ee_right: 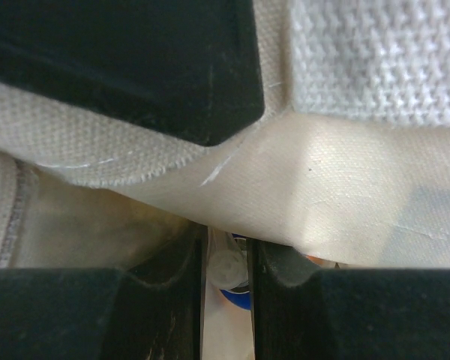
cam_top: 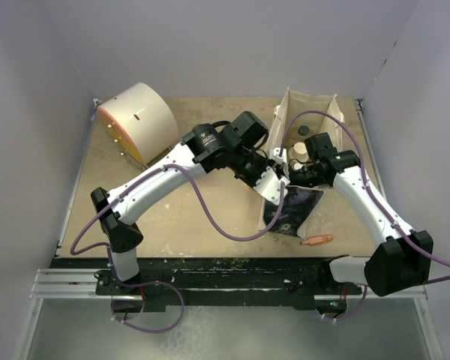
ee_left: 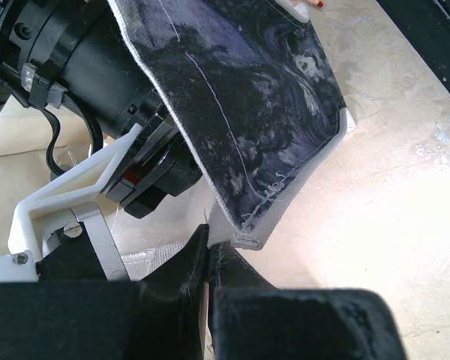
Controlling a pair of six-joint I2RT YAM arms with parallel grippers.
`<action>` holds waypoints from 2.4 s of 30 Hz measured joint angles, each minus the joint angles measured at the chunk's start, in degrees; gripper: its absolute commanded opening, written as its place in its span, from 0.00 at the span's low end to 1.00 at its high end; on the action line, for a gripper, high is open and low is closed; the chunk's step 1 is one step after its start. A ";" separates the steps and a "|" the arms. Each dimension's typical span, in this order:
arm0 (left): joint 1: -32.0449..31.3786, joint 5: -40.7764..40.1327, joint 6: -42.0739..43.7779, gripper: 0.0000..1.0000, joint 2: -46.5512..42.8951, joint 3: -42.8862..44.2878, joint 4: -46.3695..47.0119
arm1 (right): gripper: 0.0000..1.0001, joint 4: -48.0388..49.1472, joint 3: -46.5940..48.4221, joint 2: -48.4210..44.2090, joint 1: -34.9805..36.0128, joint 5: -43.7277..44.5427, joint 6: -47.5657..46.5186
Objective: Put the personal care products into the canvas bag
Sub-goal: Place the care product in the canvas bag.
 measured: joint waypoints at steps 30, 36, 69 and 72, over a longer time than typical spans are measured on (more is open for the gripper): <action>-0.11 -0.42 2.03 0.00 -1.33 -1.09 -1.62 | 0.22 5.42 -3.65 -2.75 2.03 3.69 -9.22; -0.11 -0.44 2.03 0.00 -1.31 -0.90 -1.64 | 0.32 5.53 -3.32 -2.84 2.03 4.87 -9.18; -0.44 2.32 -1.79 0.58 -3.85 -1.29 -1.95 | 0.71 -0.31 10.38 -6.10 1.97 10.14 0.61; -0.44 2.62 -2.78 0.61 -4.24 -0.33 -2.75 | 0.71 -0.20 12.96 -6.10 1.77 10.25 1.84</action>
